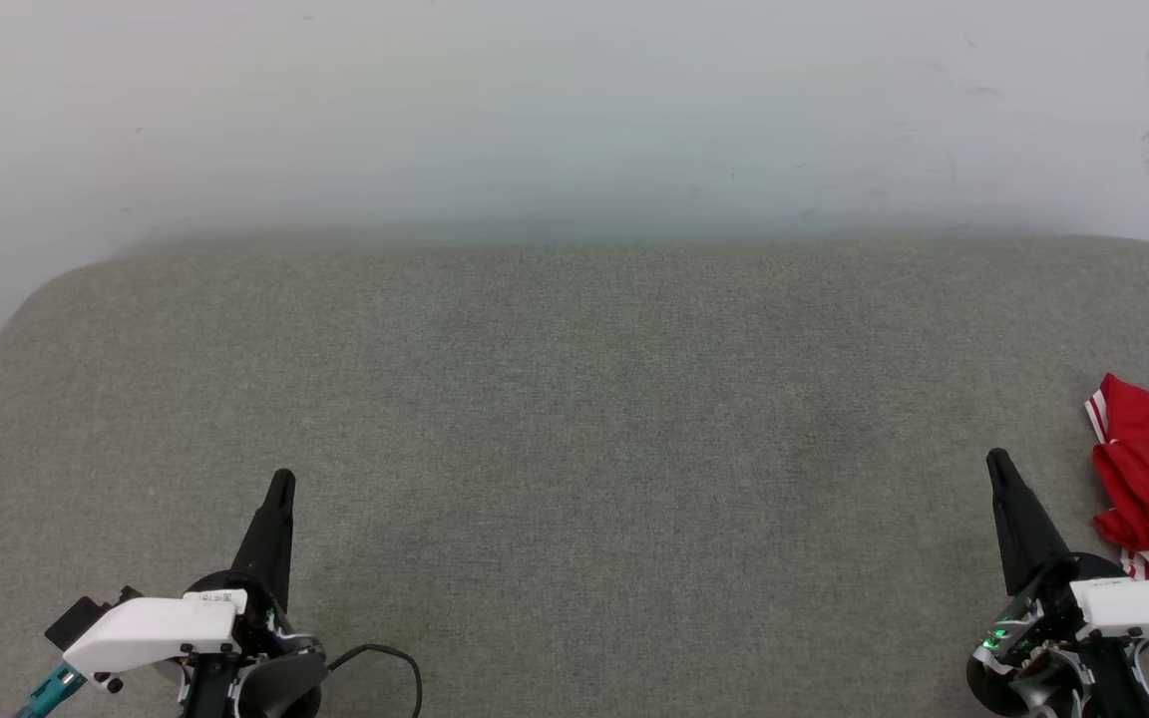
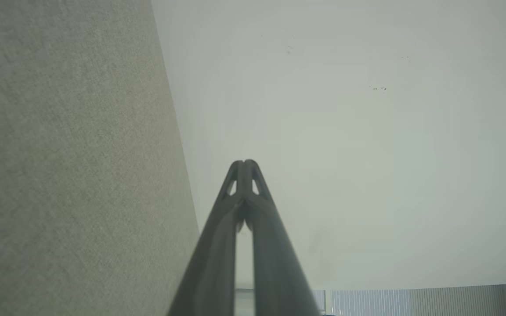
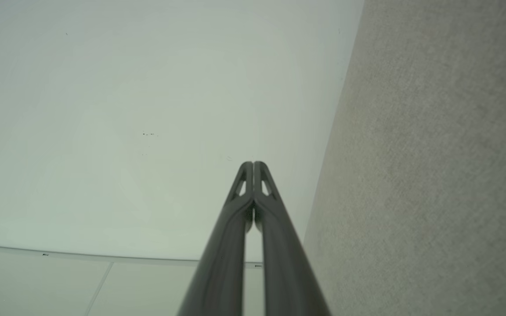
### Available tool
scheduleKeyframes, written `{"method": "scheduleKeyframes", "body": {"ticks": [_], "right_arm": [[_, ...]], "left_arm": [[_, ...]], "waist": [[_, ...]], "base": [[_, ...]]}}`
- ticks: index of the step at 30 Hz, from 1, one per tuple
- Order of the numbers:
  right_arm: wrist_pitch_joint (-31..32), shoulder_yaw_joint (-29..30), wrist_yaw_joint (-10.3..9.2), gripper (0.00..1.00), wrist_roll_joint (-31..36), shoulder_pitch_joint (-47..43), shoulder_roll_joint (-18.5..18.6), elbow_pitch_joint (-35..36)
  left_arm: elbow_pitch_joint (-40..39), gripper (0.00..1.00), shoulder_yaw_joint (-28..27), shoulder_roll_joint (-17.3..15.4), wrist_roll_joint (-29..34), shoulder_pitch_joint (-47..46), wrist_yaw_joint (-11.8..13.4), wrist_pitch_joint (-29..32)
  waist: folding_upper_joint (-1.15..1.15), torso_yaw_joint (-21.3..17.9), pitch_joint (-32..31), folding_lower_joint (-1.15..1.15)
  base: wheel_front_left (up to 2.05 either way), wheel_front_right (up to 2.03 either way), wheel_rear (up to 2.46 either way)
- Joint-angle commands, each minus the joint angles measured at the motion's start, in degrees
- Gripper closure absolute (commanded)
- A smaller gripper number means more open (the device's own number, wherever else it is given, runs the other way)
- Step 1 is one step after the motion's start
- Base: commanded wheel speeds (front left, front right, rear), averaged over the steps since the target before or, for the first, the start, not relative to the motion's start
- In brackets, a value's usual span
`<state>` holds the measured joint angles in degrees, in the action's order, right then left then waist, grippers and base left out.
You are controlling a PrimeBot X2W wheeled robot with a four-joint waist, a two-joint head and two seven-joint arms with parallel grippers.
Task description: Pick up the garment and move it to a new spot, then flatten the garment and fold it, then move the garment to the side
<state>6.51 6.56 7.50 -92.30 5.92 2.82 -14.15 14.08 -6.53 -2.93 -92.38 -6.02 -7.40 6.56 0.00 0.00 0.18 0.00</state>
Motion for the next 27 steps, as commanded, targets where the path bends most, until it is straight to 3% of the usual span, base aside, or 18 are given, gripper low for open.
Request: {"method": "scheduleKeyframes", "body": {"ticks": [1,27], "right_arm": [[0.04,-0.09,-0.02,1.00,-0.20,0.71,0.11,-0.07],[0.03,-0.09,-0.02,1.00,-0.21,0.72,0.11,-0.07]], "left_arm": [[0.04,1.00,-0.19,0.14,-0.04,-0.47,-0.25,0.18],[0.02,1.00,-0.18,0.14,-0.06,-0.45,-0.25,0.17]], "waist": [[0.00,0.00,0.00,0.00],[0.00,0.00,0.00,0.00]], "base": [[0.00,0.00,0.00],[0.00,0.00,0.00]]}}
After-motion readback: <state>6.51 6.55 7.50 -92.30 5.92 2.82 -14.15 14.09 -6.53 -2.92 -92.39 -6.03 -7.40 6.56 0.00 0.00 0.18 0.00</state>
